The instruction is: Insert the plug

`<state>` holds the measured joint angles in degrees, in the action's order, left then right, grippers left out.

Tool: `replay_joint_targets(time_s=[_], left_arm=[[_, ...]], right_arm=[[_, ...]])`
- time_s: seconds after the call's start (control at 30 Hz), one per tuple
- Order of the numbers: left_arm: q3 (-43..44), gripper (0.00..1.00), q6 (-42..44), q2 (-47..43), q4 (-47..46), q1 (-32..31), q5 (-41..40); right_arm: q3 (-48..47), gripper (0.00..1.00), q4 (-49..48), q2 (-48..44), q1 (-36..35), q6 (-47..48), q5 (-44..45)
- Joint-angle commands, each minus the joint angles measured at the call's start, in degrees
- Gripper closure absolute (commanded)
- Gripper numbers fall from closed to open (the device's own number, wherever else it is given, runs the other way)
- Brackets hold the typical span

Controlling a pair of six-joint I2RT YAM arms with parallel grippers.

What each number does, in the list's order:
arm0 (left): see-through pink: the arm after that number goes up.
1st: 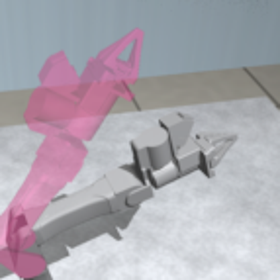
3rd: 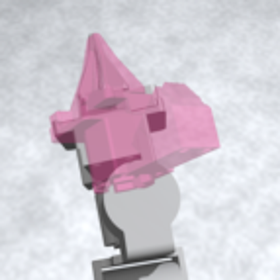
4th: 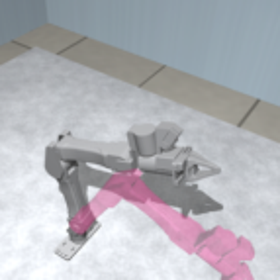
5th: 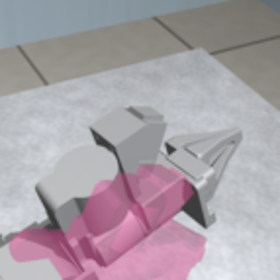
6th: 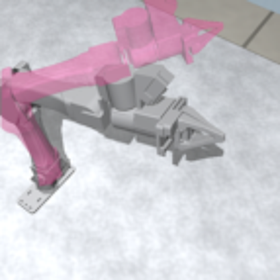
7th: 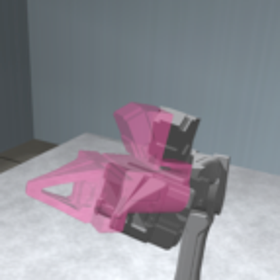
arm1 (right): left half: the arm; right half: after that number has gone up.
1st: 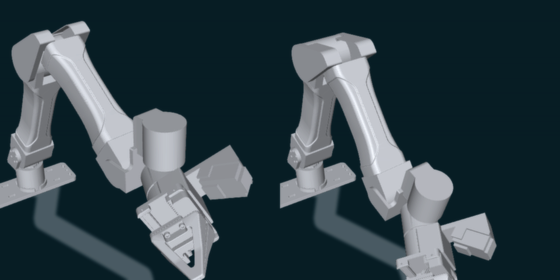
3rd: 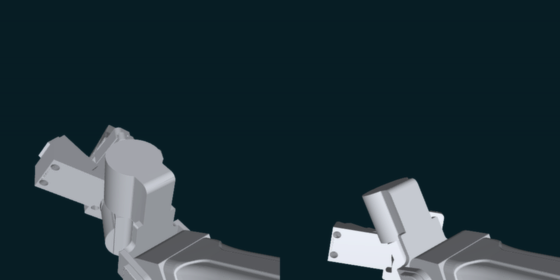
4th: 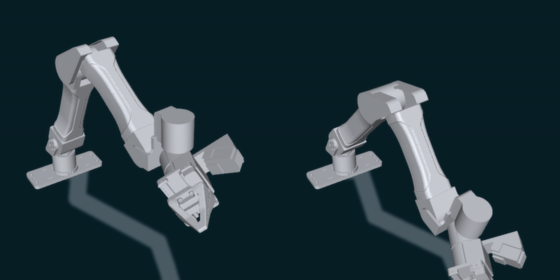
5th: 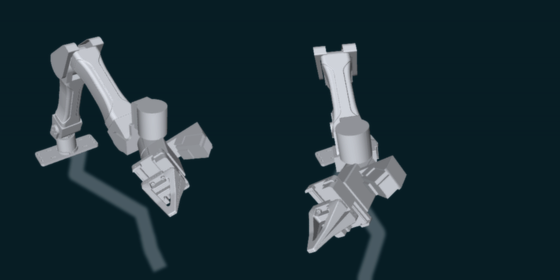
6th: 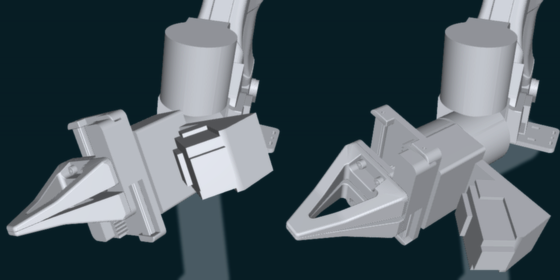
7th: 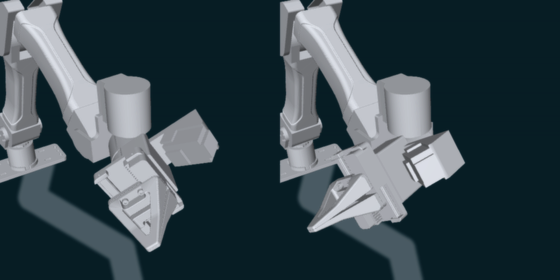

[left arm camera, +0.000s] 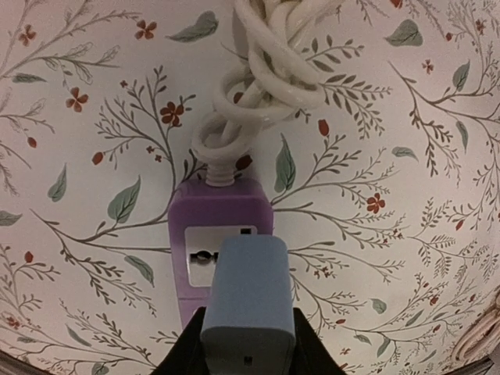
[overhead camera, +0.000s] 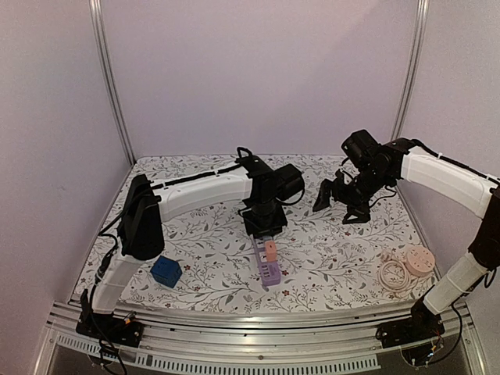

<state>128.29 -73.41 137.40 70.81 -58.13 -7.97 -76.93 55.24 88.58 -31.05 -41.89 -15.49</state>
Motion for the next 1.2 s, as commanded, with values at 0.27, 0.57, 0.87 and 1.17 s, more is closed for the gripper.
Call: replay_joint_targets(time_s=[0.27, 0.57, 0.87, 1.17], left_arm=[[-3.5, 1.0, 7.1, 5.0, 9.4, 0.2, -2.8], [-24.8, 1.0, 7.8, -8.0, 4.2, 2.4, -3.4], [-25.3, 1.0, 9.7, -12.7, 4.2, 5.1, -4.3], [-25.2, 1.0, 17.8, -16.8, 0.5, 6.7, -3.6]], right_arm=[[-0.7, 0.01, -0.6, 1.8, 0.3, 1.2, 1.5], [-0.9, 0.01, -1.5, 2.6, 0.3, 0.9, 1.8], [-2.8, 0.01, -1.9, 4.3, 0.3, 1.1, 1.6], [-5.9, 0.01, -1.4, 6.1, 0.3, 1.8, 2.2]])
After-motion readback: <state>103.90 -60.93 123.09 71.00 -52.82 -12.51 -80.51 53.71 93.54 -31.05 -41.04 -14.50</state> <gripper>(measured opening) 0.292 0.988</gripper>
